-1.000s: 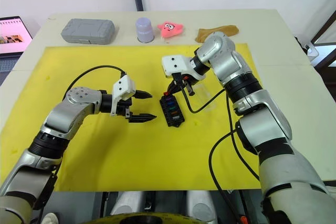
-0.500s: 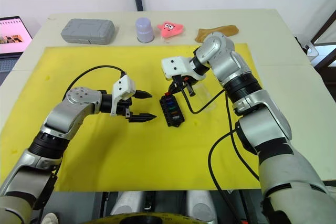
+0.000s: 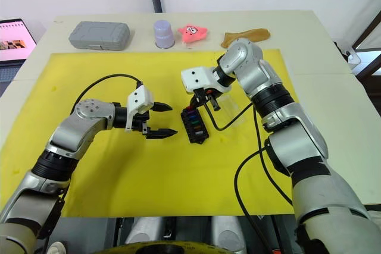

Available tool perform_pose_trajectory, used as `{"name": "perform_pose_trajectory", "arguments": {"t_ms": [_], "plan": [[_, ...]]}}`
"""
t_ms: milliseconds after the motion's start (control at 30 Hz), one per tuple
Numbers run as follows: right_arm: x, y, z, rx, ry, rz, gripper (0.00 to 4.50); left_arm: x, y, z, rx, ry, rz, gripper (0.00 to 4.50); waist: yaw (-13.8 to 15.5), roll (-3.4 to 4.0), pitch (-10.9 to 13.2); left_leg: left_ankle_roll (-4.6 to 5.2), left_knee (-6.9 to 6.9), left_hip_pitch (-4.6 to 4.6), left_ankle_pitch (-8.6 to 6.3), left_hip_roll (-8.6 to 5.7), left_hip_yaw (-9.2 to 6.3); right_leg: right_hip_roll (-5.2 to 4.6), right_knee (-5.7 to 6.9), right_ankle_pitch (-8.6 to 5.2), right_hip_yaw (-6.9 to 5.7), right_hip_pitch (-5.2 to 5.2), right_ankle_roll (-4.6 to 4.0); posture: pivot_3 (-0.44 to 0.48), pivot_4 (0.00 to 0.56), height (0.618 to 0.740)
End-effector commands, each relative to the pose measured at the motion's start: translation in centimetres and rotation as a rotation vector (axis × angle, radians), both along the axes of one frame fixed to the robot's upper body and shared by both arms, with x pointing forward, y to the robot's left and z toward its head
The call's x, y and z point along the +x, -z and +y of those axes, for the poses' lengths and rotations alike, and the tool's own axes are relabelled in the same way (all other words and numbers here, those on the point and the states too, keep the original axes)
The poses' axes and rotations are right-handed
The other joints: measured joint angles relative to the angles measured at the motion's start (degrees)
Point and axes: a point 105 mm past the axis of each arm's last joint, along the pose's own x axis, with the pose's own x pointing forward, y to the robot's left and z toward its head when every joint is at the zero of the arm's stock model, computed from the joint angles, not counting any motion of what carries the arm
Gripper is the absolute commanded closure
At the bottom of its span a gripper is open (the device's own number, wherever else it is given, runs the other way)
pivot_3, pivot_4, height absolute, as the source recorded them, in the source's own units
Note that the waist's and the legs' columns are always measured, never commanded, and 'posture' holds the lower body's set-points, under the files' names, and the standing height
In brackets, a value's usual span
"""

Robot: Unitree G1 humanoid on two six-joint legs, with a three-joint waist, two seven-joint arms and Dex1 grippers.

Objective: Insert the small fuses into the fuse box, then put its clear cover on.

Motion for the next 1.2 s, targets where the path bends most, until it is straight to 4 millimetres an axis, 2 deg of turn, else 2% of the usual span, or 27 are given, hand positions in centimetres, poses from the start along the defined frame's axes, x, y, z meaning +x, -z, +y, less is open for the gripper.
{"name": "perform_pose_trajectory", "arguments": {"t_ms": [33,333,367,433,767,1067,1200], "plan": [[0.1,-0.1,0.3,-0.010,-0.012,-0.019,4.50,-0.1,-1.1,0.3,-0.013,-0.004,-0.047,0.02,-0.1,0.00,0.0,0.00,0.00,0.00,0.00,0.00,0.00,0.00,0.00,0.00,0.00,0.00,0.00,0.000,0.150,0.740],[0.2,-0.4,0.3,-0.001,-0.012,-0.018,4.50,-0.1,-1.1,0.3,-0.014,-0.005,-0.048,0.02,-1.0,0.00,0.0,0.00,-0.01,0.00,0.00,0.00,-0.02,-0.01,0.00,0.00,-0.01,0.01,0.00,0.000,0.150,0.740],[0.2,-0.5,0.4,0.004,-0.011,-0.017,3.85,-0.1,-1.1,0.2,-0.014,-0.004,-0.048,0.00,-1.0,0.00,0.0,0.00,-0.01,0.00,0.00,0.00,-0.03,-0.01,0.00,0.00,-0.01,0.01,0.00,0.000,0.150,0.740],[0.1,-0.7,0.4,0.011,-0.011,-0.016,3.17,-0.1,-1.1,0.2,-0.014,-0.003,-0.048,0.00,-1.0,0.00,0.0,0.00,-0.01,-0.01,0.00,0.00,-0.03,-0.01,0.00,0.00,-0.02,0.00,0.00,0.000,0.150,0.740],[0.0,-2.0,0.5,0.062,0.013,-0.008,3.17,0.0,-1.1,0.1,-0.013,0.003,-0.044,0.00,-1.1,0.00,0.0,0.00,-0.01,-0.01,0.00,0.00,-0.03,-0.02,0.00,0.00,-0.02,0.00,0.00,0.000,0.150,0.740],[-0.6,-4.4,0.5,0.152,0.025,0.014,3.17,0.2,-1.2,0.3,-0.012,-0.001,-0.048,0.00,-1.1,0.01,0.0,0.00,-0.01,-0.02,0.00,0.00,-0.03,-0.02,0.00,0.00,-0.02,-0.01,0.00,0.000,0.150,0.740],[-0.7,-4.0,0.2,0.153,0.036,0.023,3.17,0.3,-1.3,0.2,-0.012,0.001,-0.051,0.00,-1.0,0.01,0.0,0.00,-0.01,-0.02,0.00,0.00,-0.03,-0.03,0.00,0.00,-0.02,-0.01,0.00,0.000,0.150,0.740]]}}
